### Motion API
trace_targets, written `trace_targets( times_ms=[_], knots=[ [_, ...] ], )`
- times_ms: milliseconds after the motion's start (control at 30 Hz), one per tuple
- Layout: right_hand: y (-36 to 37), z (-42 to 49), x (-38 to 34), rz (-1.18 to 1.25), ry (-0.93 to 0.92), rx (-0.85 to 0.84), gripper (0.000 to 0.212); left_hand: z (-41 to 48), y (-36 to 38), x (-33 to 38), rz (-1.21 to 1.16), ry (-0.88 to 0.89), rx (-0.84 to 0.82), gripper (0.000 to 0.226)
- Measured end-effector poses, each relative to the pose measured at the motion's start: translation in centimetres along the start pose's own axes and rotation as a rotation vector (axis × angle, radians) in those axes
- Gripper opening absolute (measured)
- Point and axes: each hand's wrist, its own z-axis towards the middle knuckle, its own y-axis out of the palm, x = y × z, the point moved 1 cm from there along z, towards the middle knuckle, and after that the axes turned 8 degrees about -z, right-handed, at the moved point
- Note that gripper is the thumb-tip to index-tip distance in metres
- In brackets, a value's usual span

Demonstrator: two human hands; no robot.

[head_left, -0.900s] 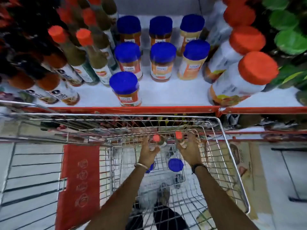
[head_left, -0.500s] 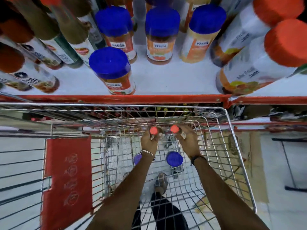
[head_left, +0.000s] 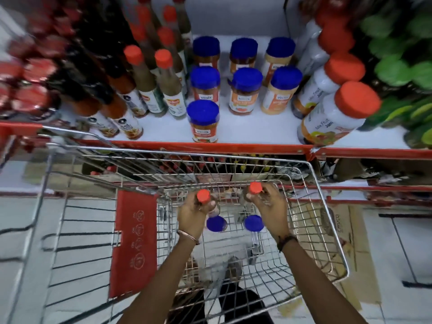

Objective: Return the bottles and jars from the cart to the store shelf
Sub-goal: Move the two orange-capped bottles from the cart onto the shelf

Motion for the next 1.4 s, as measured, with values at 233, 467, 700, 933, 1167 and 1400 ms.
trace_targets(
  times_ms=[233, 467, 700, 933, 1167, 1400],
  knots=[
    [-0.2, -3.8, -11.8, 0.174, -0.157, -0.018, 0.029, -3.6, -7.0, 8.5, -0.024, 0.309, 0.058, 0.046],
    [1.0, -3.1, -23.0, 0.144, -0.354, 0.047, 0.029, -3.1, -12.3, 17.4, 0.109, 0.637, 0.133, 0.042],
    [2.9, 1.7, -28.9, 0.029, -0.425, 0.163, 0.036, 2.3, -13.0, 22.6, 0.219, 0.798, 0.164, 0.042],
    [5.1, 6.6, -29.5, -0.082, -0.412, 0.196, 0.032, 7.3, -11.9, 22.6, 0.302, 0.831, 0.149, 0.043],
    [6.6, 8.6, -28.2, -0.17, -0.402, 0.083, 0.021, 9.7, -11.5, 21.3, 0.363, 0.786, 0.112, 0.043],
    [6.9, 8.8, -27.8, -0.186, -0.392, 0.013, 0.011, 10.2, -11.9, 21.6, 0.407, 0.761, 0.063, 0.045]
  ],
)
